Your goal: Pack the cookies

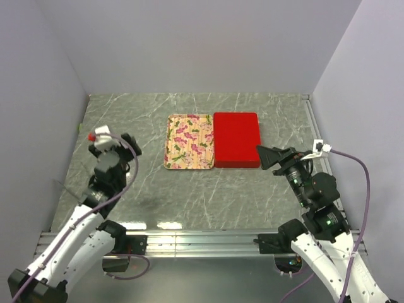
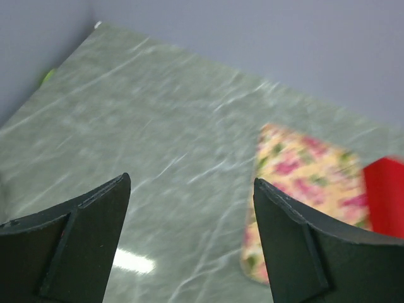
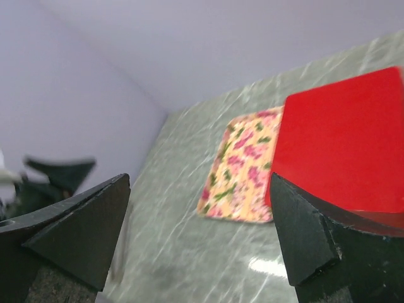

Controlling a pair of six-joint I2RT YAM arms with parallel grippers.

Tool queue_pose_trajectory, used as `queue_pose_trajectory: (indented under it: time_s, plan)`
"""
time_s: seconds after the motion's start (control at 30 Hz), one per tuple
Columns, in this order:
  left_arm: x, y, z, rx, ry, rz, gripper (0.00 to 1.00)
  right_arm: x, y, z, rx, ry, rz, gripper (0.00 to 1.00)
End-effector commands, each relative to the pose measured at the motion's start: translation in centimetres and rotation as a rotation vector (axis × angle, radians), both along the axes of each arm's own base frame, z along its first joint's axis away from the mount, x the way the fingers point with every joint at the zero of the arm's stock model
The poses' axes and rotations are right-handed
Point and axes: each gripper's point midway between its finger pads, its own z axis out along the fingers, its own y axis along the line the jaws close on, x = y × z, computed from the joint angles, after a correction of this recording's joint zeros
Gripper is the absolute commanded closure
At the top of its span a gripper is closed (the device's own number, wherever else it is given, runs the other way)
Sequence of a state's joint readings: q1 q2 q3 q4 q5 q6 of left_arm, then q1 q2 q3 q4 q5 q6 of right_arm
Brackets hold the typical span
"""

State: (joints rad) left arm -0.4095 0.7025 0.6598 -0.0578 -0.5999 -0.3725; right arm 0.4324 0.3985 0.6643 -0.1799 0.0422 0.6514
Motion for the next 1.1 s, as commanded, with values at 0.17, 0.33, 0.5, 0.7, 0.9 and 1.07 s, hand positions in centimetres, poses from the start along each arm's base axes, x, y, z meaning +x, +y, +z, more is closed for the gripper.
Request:
queue_pose_trajectory:
  time_s: [0.17, 0.33, 0.5, 0.7, 0.9, 1.07]
  plan:
    - [-1.3, 4.1, -6.0, 0.088, -0.060, 0.175, 0.05, 1.6, -5.1, -1.4, -0.064, 0.147, -0.301, 0.01]
    - [-1.2, 5.2, -9.8, 0.028, -0.053, 0.206, 0.04, 1.2, -3.9, 0.0, -0.131, 0.079, -0.212, 0.00]
    - [-0.8, 6.7, -11.7, 0.064, -0.094, 0.201, 0.03, 1.4, -5.7, -0.9, -0.179, 0.087, -0.304, 0.00]
    - [1.1, 8.3, -12.5, 0.041, -0.100, 0.221, 0.02, 2.5, -5.7, -3.0, -0.294, 0.004, -0.309, 0.00]
    - [5.8, 8.2, -13.0, 0.092, -0.048, 0.172, 0.02, 4.0, -5.2, -6.2, -0.430, -0.062, -0.291, 0.00]
    - [7.6, 7.9, -13.5, 0.105, -0.079, 0.153, 0.01, 5.6, -6.1, -8.2, -0.486, -0.105, -0.375, 0.00]
